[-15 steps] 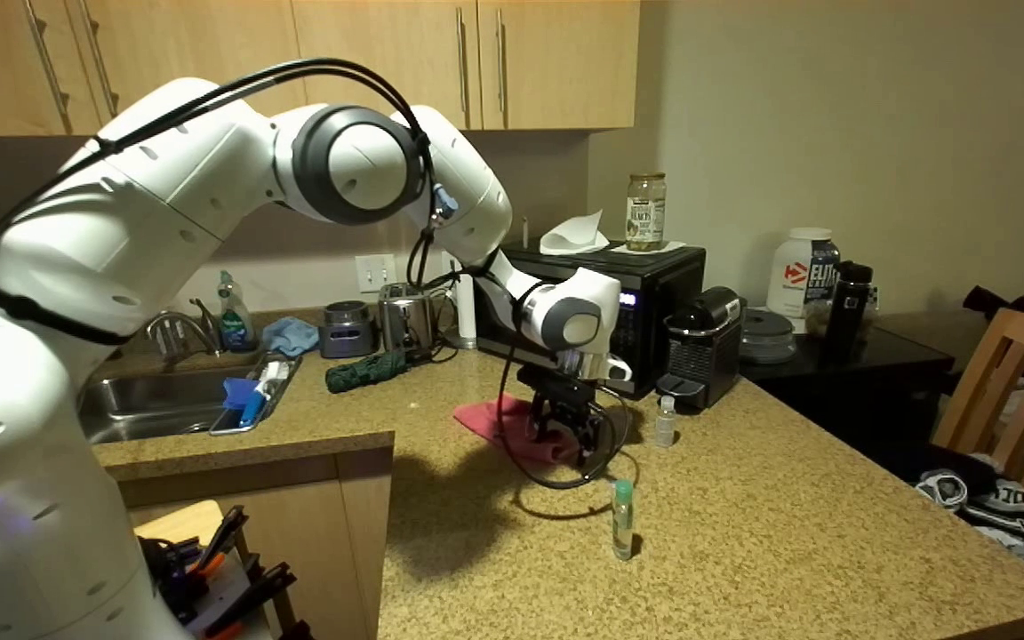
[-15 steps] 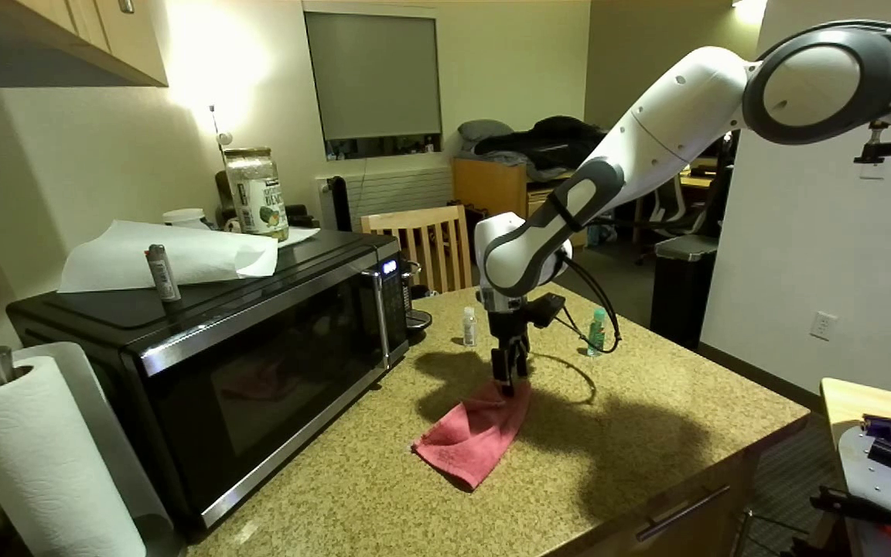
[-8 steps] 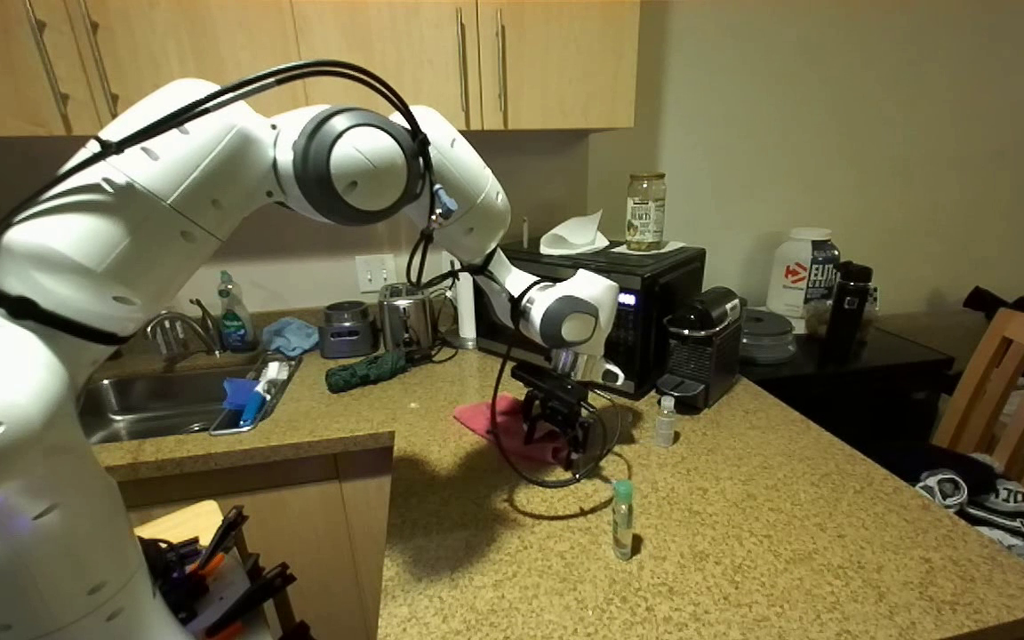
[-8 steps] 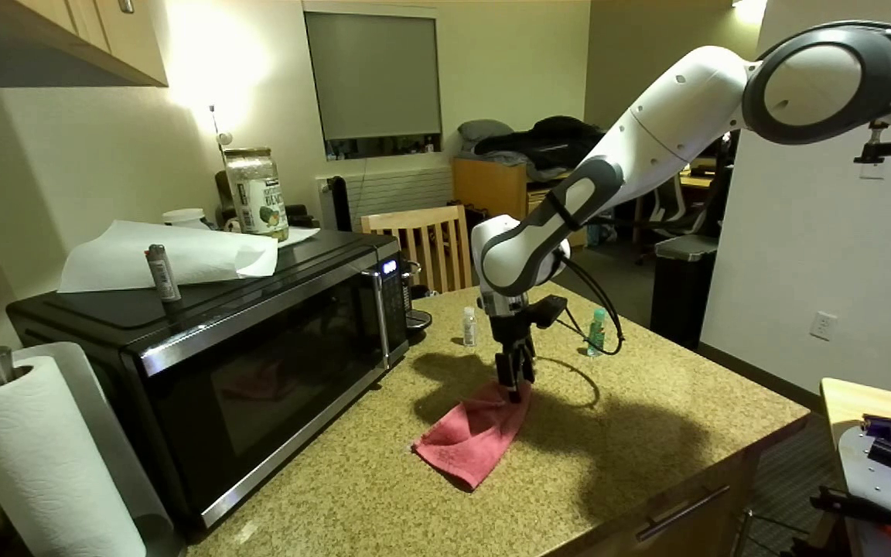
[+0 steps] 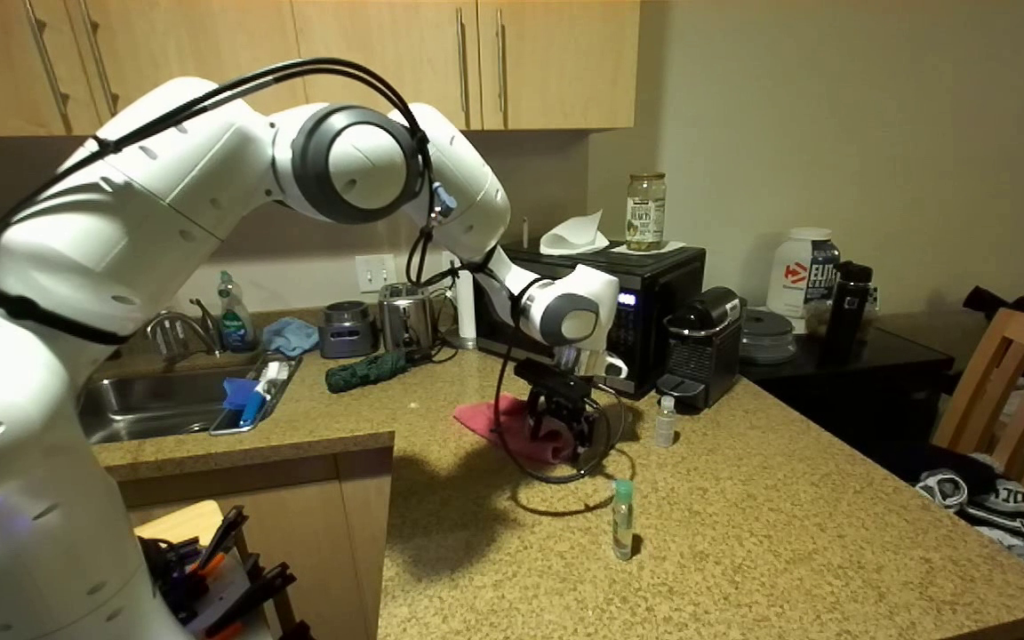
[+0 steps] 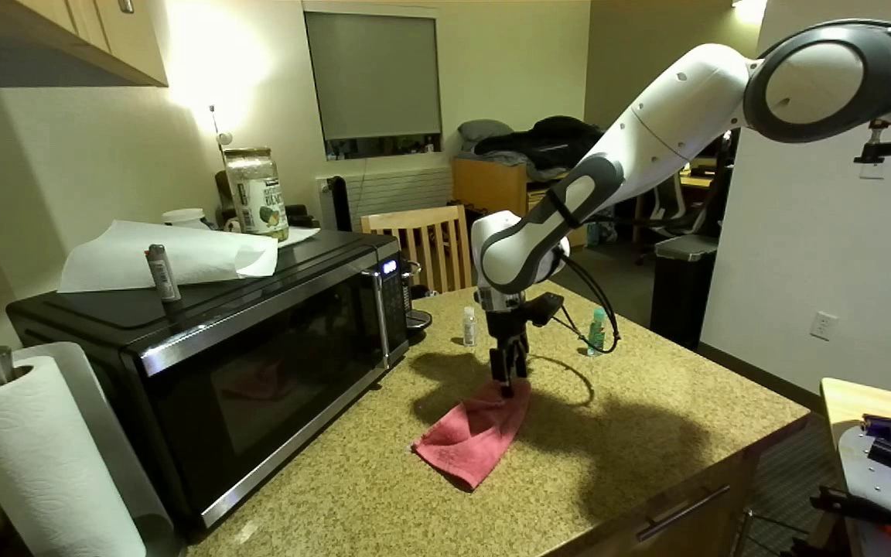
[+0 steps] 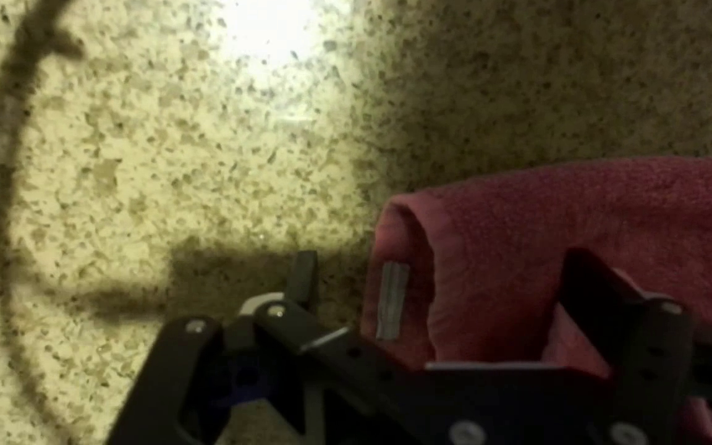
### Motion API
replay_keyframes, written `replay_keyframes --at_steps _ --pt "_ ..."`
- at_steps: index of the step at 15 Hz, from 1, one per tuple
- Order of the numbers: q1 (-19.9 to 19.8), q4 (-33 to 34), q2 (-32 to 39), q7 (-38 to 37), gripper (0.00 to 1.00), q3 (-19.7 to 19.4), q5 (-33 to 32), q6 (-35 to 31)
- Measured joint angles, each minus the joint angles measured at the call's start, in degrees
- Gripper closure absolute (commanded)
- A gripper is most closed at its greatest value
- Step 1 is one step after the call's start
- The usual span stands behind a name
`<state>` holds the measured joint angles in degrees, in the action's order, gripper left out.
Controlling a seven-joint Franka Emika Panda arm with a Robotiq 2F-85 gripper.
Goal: Fold the pink towel in half from right to left
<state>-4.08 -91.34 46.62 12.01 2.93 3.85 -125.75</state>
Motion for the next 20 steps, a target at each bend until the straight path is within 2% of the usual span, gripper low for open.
replay_keyframes --at_steps 9,18,19,20 --pt "0.0 0.0 -0.1 0.0 0.00 0.1 0.0 -4.6" --pt "-0.1 -0.5 0.8 0.0 0.00 0.1 0.0 -4.7" --pt "-0.1 -0.5 0.8 0.0 0.05 0.1 0.0 -4.7" --pt "-0.1 -0.5 0.8 0.0 0.27 0.1 0.0 -4.7"
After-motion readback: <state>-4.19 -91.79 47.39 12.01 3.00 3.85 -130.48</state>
